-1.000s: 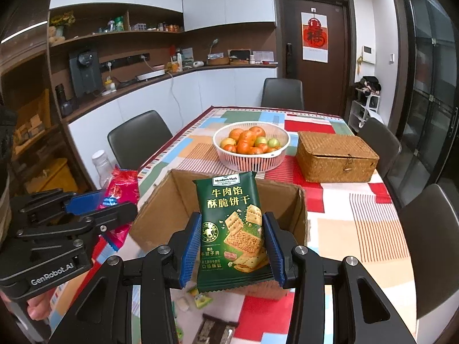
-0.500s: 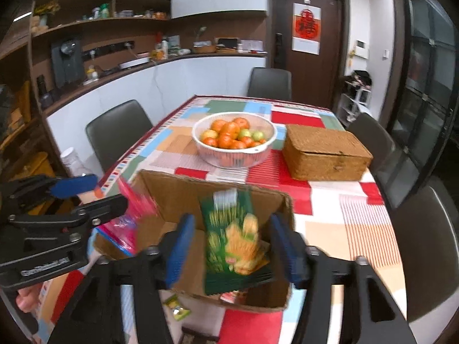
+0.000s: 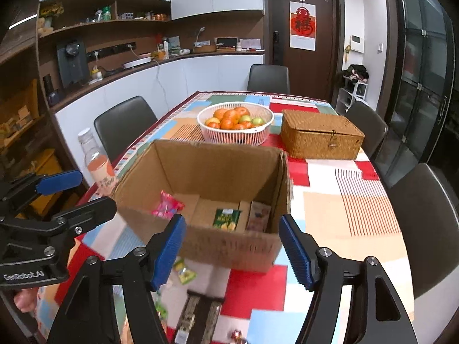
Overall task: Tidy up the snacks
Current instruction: 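Move both open tools back toward the remaining snacks beside the box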
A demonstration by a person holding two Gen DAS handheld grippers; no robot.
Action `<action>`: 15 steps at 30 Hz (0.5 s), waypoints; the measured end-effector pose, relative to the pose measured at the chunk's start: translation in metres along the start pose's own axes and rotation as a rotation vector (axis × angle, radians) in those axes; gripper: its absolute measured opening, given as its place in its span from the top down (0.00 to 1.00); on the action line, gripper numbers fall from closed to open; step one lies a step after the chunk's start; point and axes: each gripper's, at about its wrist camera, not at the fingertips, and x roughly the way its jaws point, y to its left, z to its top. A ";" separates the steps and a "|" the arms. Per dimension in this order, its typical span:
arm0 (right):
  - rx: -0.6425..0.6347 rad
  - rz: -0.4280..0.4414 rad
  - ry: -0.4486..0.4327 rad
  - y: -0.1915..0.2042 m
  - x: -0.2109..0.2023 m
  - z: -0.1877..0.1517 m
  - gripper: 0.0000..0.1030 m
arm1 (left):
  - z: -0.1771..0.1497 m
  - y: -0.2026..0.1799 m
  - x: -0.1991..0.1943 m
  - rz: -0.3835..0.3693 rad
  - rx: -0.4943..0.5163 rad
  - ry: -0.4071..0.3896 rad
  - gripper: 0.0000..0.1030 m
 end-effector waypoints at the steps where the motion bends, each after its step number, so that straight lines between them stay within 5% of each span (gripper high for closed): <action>1: -0.002 -0.001 0.002 0.001 -0.002 -0.003 0.32 | -0.005 -0.001 0.000 -0.004 -0.003 0.016 0.16; 15: -0.027 -0.023 0.145 0.000 -0.001 -0.063 0.32 | -0.066 -0.016 0.010 -0.003 0.002 0.157 0.16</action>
